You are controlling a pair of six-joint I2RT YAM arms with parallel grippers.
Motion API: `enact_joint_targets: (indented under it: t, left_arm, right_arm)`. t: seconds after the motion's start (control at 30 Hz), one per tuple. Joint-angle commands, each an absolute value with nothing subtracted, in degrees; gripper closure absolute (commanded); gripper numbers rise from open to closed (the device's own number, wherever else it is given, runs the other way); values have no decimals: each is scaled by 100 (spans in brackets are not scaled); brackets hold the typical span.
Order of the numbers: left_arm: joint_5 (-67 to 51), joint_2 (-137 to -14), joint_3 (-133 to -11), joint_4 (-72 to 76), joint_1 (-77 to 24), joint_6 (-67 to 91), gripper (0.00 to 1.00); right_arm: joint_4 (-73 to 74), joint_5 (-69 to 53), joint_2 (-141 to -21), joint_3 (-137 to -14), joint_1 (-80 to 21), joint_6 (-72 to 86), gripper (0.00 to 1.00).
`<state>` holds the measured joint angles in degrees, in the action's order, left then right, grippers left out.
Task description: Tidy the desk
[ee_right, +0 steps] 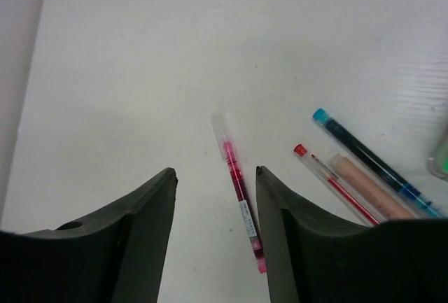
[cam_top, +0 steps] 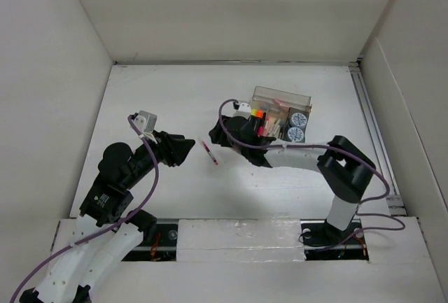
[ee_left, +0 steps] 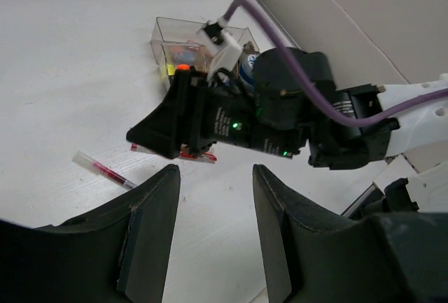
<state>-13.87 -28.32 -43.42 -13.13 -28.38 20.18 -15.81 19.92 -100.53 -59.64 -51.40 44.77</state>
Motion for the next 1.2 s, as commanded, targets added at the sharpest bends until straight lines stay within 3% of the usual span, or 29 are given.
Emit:
enact_joint_targets:
  t: [0.0, 0.47, 0.67, 0.77, 0.83, 0.93, 0.97, 1.03, 1.17]
  left_arm:
    - [-1450, -2786, -4430, -1107, -2821, 1960, 58]
    - [-1468, -2839, -4421, -1081, -2821, 1960, 58]
    - [-1477, -2839, -4430, -1090, -2821, 1960, 58]
    - [-1468, -2839, -4421, -1090, -2821, 1960, 58]
    - [-1477, -2839, -4421, -1099, -2821, 1951, 58]
    - [-1468, -2839, -4430, -1107, -2821, 1960, 58]
    - [-1476, -2839, -4421, -1090, -2821, 1960, 58]
    - [-1468, -2830, -4430, -1072, -2821, 1960, 58]
    - [-1485, -2857, -4430, -1107, -2821, 1951, 58]
  right_arm:
    - [-1066, 1978, -10449, -6468, -5221, 3973, 44]
    - [-132, 2039, -11487, -7453, -5581, 3349, 43]
    - [246, 2408, -11882, -7795, -5748, 3243, 48]
    - [526, 2662, -12163, -7980, -5810, 3234, 60]
    - [764, 2968, -12356, -8173, -5862, 3260, 75]
    - [791, 3173, -12349, -8174, -6012, 3261, 80]
    - [739, 3277, -12340, -8139, -6012, 3243, 90]
    - [677, 3514, -12287, -8025, -6091, 3208, 100]
    - [266, 3490, -11807, -7744, -6091, 3374, 100]
